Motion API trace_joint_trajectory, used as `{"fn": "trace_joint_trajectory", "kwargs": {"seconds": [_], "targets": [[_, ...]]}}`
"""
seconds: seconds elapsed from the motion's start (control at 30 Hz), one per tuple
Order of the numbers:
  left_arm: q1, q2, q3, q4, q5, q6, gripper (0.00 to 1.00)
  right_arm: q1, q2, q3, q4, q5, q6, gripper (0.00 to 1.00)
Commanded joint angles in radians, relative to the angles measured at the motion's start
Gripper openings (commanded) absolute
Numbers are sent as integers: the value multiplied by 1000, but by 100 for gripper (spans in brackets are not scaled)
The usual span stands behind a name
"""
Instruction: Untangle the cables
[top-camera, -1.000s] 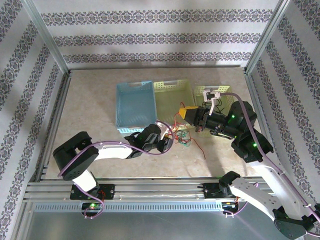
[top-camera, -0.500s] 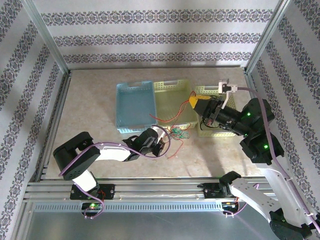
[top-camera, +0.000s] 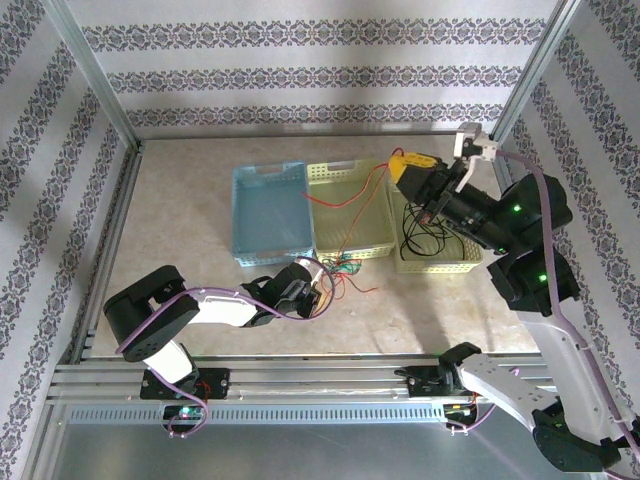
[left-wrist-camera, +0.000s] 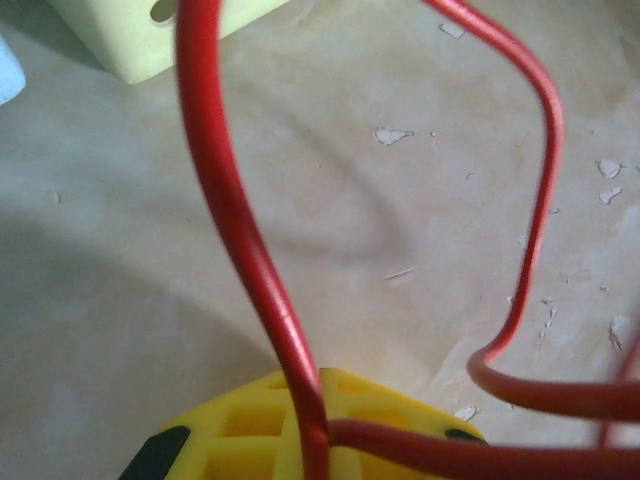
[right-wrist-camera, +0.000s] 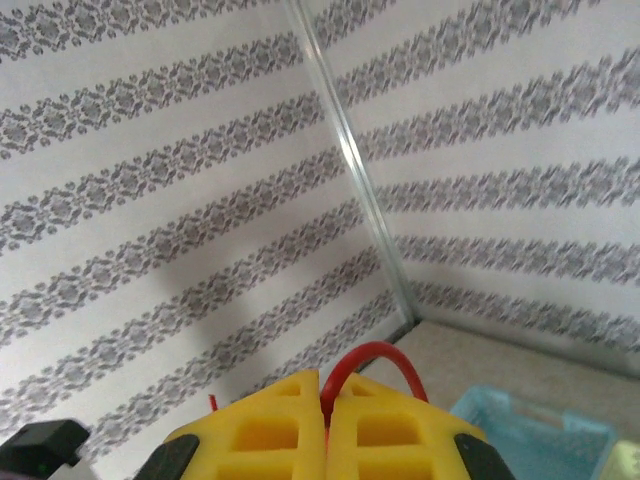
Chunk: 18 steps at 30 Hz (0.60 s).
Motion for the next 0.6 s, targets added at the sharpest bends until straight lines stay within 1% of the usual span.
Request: {"fn": "trace_joint_trajectory", "kwargs": {"seconds": [0.0, 0.2, 0.3, 0.4, 0.57], "targets": [[10, 17, -46, -66, -33, -37, 0, -17, -16, 63, 85, 80, -90, 0], [10, 36, -74, -65, -52, -65, 0, -33, -35, 81, 89, 239, -157, 0], [10, 44, -76, -72, -58, -71, 0, -44, -39, 95, 91, 254, -165, 0], [10, 34, -81, -67, -54, -71, 0, -50, -32, 99, 82, 212, -133, 0], [10, -31, -82, -63, -57, -50, 0, -43, -25, 62, 83, 67, -62, 0]]}}
